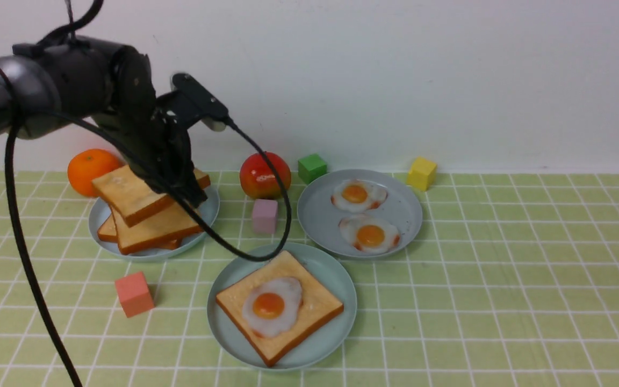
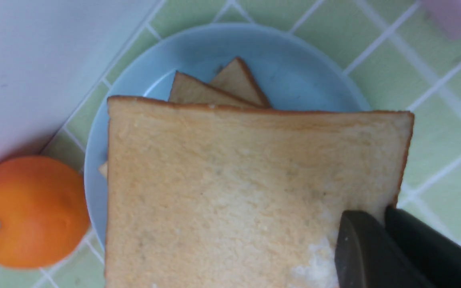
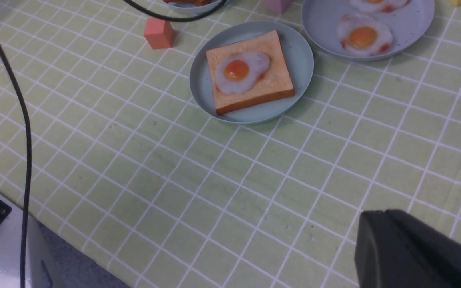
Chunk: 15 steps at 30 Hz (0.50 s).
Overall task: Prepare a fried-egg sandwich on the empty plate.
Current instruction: Use the left arm to place a slice of bread on the fried egg in the middle
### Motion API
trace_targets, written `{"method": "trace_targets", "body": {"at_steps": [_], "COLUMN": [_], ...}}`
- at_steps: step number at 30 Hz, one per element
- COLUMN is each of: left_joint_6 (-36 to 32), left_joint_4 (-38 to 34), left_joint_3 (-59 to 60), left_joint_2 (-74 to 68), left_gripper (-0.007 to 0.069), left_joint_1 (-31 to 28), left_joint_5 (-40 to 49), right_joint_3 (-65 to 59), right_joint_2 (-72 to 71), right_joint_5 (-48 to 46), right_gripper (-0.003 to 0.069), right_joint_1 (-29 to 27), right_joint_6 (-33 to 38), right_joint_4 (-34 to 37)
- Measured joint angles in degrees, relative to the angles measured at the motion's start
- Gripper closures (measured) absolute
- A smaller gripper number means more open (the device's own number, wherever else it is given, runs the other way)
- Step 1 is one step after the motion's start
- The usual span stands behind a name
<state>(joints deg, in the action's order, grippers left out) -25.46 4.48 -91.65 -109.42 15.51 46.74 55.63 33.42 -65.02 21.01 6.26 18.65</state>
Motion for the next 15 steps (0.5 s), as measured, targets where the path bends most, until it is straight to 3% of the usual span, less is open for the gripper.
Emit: {"method": "trace_targets", "body": {"at_steps": [10,15], "left_joint_6": [21.5,26.4], "left_joint_4": [3.3,4.0], "left_joint_3": [12.8,16.3], "left_joint_2": [8.4,7.5], "left_gripper": [0.0600,0.0600], "left_joint_1": [19.2,25.0], "left_joint_5": [2.3,-2.2], "right_joint_3": [0.0,0.0], "right_joint_2": [0.0,0.0], "right_joint_5": [-2.6,-2.6], "right_gripper": [0.0631,0.0631], "right_joint_1": [0.0,0.0], "right_joint_6": [0.0,0.0], "right_joint_4": [0.0,0.4]}}
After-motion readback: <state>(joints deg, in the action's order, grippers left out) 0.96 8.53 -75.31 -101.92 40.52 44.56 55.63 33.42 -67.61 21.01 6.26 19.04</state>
